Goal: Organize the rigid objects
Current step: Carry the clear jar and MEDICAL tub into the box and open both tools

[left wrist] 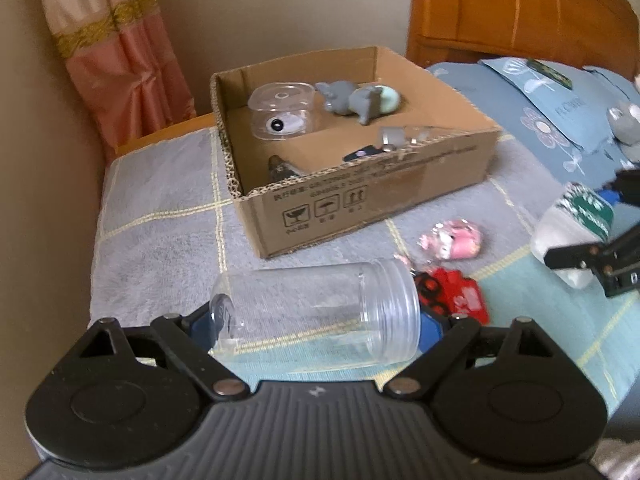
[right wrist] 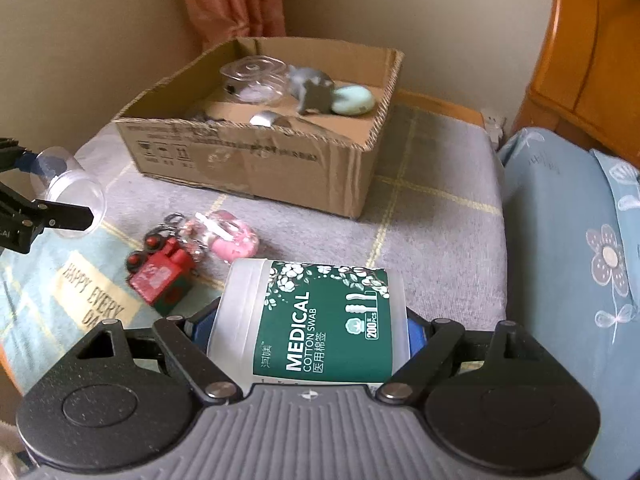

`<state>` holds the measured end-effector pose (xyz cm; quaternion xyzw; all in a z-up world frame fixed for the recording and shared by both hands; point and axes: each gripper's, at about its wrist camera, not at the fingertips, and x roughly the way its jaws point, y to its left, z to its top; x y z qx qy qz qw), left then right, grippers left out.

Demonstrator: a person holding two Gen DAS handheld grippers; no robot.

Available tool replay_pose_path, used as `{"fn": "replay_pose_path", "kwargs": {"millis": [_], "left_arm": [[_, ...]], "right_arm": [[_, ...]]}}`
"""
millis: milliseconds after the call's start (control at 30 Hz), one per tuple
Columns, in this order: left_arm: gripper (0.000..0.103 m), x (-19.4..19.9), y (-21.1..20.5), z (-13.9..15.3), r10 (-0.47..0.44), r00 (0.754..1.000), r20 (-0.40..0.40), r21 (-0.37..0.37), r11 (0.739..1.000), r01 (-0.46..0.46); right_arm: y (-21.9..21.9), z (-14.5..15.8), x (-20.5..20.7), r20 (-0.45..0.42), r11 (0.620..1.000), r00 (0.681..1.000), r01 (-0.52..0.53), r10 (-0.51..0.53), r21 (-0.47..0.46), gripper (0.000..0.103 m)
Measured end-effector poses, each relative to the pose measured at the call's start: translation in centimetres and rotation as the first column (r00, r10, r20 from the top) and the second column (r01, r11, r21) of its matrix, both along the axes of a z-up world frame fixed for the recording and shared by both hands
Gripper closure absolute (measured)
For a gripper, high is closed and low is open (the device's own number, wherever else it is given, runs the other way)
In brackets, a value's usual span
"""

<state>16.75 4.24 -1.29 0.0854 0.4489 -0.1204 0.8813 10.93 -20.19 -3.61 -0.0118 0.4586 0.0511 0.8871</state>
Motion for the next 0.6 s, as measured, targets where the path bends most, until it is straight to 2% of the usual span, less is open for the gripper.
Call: {"fn": "replay_pose_path", "kwargs": {"millis": [300,467,600], "left_arm": [[0.012,-0.5,-0.8,4.1,-0.071,0.997,0.042,-0.009,0.997,0.072],[0.012,1.9,-1.6,5.7,-0.076,0.993,0.088,-0.009,0.997,0.078],[0.012,4.5,-2.2,6.3,-0.091,0.992,0.091,-0.023,0.995,0.094]], "right_arm": [[-0.1,3.9,0.3,0.067,0.999,0.996,-0.052,0.051,0.016,0.015],[-0.3,5.5,1.8,0.091,0.998,0.995,-0.054,0.052,0.015,0.015],[-0.3,6.2,3.2,0.103,0.999,0.993,-0.054,0.054,0.002,0.015]]}}
